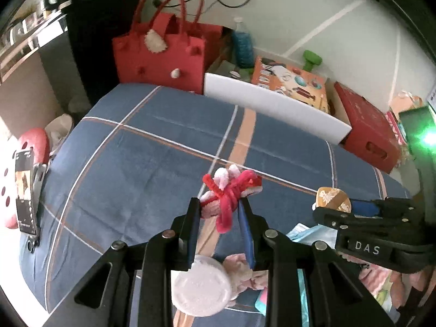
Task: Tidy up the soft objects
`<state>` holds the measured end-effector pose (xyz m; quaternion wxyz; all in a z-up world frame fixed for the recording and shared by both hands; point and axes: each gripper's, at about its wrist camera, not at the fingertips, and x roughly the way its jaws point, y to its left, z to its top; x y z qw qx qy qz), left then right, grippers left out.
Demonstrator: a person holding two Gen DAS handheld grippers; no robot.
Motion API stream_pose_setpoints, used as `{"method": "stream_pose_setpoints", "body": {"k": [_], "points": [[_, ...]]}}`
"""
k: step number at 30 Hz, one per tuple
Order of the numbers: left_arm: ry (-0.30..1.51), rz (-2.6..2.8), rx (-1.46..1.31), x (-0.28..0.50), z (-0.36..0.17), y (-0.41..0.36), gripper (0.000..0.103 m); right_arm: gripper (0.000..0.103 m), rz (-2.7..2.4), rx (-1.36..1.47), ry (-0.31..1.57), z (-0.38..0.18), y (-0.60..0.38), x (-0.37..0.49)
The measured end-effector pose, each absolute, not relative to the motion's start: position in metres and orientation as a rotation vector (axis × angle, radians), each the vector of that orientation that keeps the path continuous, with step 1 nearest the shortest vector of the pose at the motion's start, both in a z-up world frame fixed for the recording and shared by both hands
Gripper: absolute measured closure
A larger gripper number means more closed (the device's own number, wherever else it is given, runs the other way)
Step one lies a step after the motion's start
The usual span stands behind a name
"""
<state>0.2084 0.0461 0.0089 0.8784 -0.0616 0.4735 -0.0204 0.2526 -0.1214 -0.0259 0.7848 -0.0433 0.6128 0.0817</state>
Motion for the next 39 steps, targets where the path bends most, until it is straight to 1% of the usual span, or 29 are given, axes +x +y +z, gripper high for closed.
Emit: {"method": "stream_pose_setpoints", "body": {"k": [2,7,14,17,18,19,21,31,35,39], "points": [[0.996,-0.015,-0.117,0.212,0.004,0.049,0.074,0.049,0.17,-0.094,1.329,-0.031,-0.119,0.257],[1.052,-0.019,-0.191,0.226,-0.021,0.065,0.074,0.049,0.188,-0.128,1.337,-0.045,-0.108,0.27],[1.063,0.024,-0.246,0.24,-0.035,0.094,0.074,0.049,0.173,-0.177,1.375,-0.072,-0.099,0.293],[1.095,0.042,-0.277,0.244,-0.046,0.104,0.074,0.047,0.163,-0.216,1.407,-0.084,-0.096,0.3],[1.1,0.044,-0.289,0.244,-0.049,0.107,0.074,0.043,0.156,-0.227,1.41,-0.086,-0.095,0.301],[1.103,0.043,-0.297,0.244,-0.05,0.109,0.074,0.039,0.153,-0.231,1.411,-0.088,-0.095,0.302],[1.104,0.042,-0.305,0.245,-0.051,0.111,0.074,0.038,0.147,-0.234,1.413,-0.089,-0.096,0.305],[1.099,0.02,-0.321,0.246,-0.049,0.111,0.074,0.038,0.112,-0.263,1.408,-0.077,-0.099,0.319],[1.105,0.026,-0.328,0.246,-0.051,0.113,0.074,0.038,0.119,-0.324,1.446,-0.077,-0.096,0.319],[1.106,0.012,-0.332,0.246,-0.05,0.113,0.074,0.038,0.116,-0.3,1.471,-0.081,-0.1,0.316]]}}
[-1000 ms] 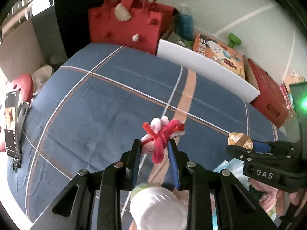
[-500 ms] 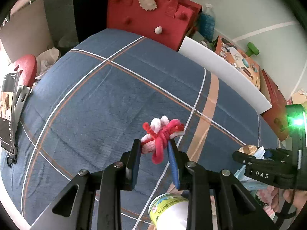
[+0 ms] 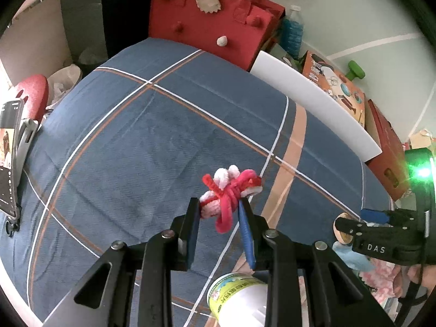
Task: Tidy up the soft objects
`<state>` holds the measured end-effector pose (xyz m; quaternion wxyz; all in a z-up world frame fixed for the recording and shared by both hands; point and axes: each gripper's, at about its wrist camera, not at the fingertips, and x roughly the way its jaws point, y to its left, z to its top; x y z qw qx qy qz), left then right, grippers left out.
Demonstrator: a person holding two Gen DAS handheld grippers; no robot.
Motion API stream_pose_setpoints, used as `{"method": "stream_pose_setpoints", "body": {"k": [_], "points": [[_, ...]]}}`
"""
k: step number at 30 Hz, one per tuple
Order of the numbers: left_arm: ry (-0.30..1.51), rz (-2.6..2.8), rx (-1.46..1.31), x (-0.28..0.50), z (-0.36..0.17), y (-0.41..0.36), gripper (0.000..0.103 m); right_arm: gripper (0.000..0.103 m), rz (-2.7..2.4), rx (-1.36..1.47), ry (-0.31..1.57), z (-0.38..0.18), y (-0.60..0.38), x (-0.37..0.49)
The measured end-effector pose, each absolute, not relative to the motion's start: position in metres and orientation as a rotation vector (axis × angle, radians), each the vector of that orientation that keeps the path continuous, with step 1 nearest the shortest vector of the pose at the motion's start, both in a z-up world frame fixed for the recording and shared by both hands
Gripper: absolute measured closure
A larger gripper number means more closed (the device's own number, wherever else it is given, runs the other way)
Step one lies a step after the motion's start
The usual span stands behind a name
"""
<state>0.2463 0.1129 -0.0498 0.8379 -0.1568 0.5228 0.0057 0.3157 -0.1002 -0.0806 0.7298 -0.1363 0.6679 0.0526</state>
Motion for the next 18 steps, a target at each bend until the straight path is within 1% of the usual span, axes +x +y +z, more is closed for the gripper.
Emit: {"method": "stream_pose_setpoints", "body": {"k": [6,11,18], "points": [[1.099,0.018,-0.334,0.245,-0.047,0.115,0.074,0.038,0.126,-0.322,1.436,-0.052,-0.104,0.302],[1.099,0.015,-0.337,0.244,-0.045,0.115,0.074,0.038,0.159,-0.269,1.449,-0.035,-0.11,0.29],[1.083,0.013,-0.333,0.241,-0.038,0.116,0.074,0.038,0.21,-0.231,1.486,-0.039,-0.111,0.268]]}}
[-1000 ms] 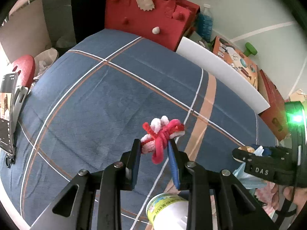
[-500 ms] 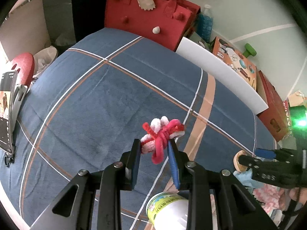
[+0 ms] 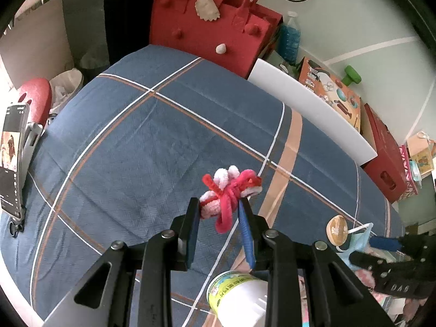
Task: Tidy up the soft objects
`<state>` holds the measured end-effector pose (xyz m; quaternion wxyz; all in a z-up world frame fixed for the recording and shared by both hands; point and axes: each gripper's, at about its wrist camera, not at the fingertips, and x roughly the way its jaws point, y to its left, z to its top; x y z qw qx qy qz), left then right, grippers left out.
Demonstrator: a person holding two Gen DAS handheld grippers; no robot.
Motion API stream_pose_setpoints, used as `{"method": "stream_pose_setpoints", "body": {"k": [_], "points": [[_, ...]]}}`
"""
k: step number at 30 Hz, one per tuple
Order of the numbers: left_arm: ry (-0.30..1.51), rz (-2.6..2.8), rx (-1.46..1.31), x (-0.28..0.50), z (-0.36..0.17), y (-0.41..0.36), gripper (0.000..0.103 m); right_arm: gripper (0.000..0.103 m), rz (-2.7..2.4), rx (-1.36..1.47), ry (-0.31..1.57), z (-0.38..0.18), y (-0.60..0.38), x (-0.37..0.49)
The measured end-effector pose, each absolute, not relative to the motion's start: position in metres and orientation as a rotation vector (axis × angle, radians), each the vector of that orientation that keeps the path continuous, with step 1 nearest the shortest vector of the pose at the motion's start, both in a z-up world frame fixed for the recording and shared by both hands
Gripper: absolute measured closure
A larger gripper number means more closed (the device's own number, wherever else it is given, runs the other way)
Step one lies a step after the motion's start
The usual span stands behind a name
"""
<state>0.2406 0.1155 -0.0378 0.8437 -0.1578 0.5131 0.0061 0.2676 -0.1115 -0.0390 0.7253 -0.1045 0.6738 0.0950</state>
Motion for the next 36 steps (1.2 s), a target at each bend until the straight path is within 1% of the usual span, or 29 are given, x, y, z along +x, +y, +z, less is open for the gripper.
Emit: {"method": "stream_pose_setpoints", "body": {"k": [2,4,5,7,8,10,13,17,19,23,28,36], "points": [[1.084,0.012,-0.33,0.24,-0.038,0.115,0.074,0.04,0.214,-0.243,1.499,-0.045,-0.109,0.263],[1.089,0.01,-0.327,0.24,-0.038,0.113,0.074,0.056,0.216,-0.237,1.513,-0.05,-0.11,0.259],[1.091,0.009,-0.326,0.24,-0.039,0.113,0.074,0.06,0.221,-0.235,1.517,-0.052,-0.109,0.257],[1.094,0.008,-0.325,0.241,-0.04,0.112,0.074,0.072,0.231,-0.235,1.52,-0.057,-0.108,0.255],[1.095,0.008,-0.324,0.241,-0.04,0.111,0.074,0.075,0.234,-0.236,1.52,-0.058,-0.108,0.254],[1.097,0.009,-0.322,0.241,-0.041,0.11,0.074,0.092,0.237,-0.232,1.517,-0.061,-0.108,0.253],[1.1,0.006,-0.317,0.243,-0.042,0.109,0.074,0.097,0.246,-0.205,1.496,-0.061,-0.111,0.252],[1.094,0.006,-0.316,0.242,-0.041,0.109,0.074,0.098,0.249,-0.184,1.441,-0.048,-0.117,0.247],[1.08,0.001,-0.309,0.241,-0.037,0.108,0.074,0.098,0.246,-0.16,1.394,-0.032,-0.124,0.243],[1.04,-0.007,-0.268,0.235,-0.021,0.1,0.074,0.098,0.22,-0.139,1.29,0.004,-0.137,0.228],[0.994,-0.057,-0.238,0.223,-0.001,0.088,0.074,0.098,0.179,-0.123,1.202,0.033,-0.15,0.207],[0.886,-0.173,-0.191,0.193,0.044,0.06,0.074,0.098,0.162,-0.122,1.128,0.068,-0.171,0.172]]}}
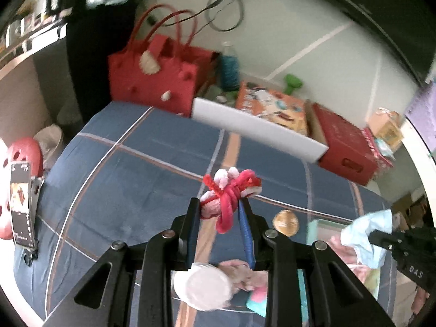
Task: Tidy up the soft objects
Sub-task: 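Carry the hair tie and face mask over the tray and release both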
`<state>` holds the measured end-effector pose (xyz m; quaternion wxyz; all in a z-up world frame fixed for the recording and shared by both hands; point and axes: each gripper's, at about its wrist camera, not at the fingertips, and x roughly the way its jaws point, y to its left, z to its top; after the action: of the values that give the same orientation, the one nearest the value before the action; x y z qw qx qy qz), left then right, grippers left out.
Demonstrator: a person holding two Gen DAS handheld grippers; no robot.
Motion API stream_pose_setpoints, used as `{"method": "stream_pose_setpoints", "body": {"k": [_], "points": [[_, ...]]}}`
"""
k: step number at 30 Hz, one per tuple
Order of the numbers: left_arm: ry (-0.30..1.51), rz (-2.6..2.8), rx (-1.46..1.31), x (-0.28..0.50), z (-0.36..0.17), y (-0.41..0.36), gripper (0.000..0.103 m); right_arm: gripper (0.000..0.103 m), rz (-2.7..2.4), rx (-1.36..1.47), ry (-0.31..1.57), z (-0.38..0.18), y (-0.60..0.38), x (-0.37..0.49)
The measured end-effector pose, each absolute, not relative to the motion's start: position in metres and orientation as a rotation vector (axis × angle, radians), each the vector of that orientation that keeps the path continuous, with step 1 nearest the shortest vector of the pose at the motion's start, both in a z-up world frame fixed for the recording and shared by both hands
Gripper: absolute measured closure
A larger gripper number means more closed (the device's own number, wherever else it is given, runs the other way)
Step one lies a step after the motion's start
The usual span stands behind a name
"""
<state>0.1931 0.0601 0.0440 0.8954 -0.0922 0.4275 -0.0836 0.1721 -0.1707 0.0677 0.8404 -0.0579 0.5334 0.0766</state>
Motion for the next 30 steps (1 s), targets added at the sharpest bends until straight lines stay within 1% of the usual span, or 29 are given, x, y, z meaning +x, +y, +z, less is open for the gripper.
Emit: {"method": "stream_pose_setpoints", "body": {"k": [10,20,24,30], "points": [[0.812,-0.346,-0.101,0.163,0.078,0.01,0.074,0.098,0.109,-0.111,1.07,0.093,-0.22,0.129],[0.798,-0.565,0.039,0.136,0.085,-0.082,0.074,0.098,-0.059,-0.068,1.092,0.093,-0.303,0.094],[0.833,-0.624,0.121,0.127,0.071,-0.123,0.074,0.098,-0.108,-0.045,1.133,0.072,-0.329,0.091],[0.973,-0.699,0.242,0.115,0.022,-0.179,0.074,0.098,-0.14,0.044,1.264,0.005,-0.361,0.093]]}}
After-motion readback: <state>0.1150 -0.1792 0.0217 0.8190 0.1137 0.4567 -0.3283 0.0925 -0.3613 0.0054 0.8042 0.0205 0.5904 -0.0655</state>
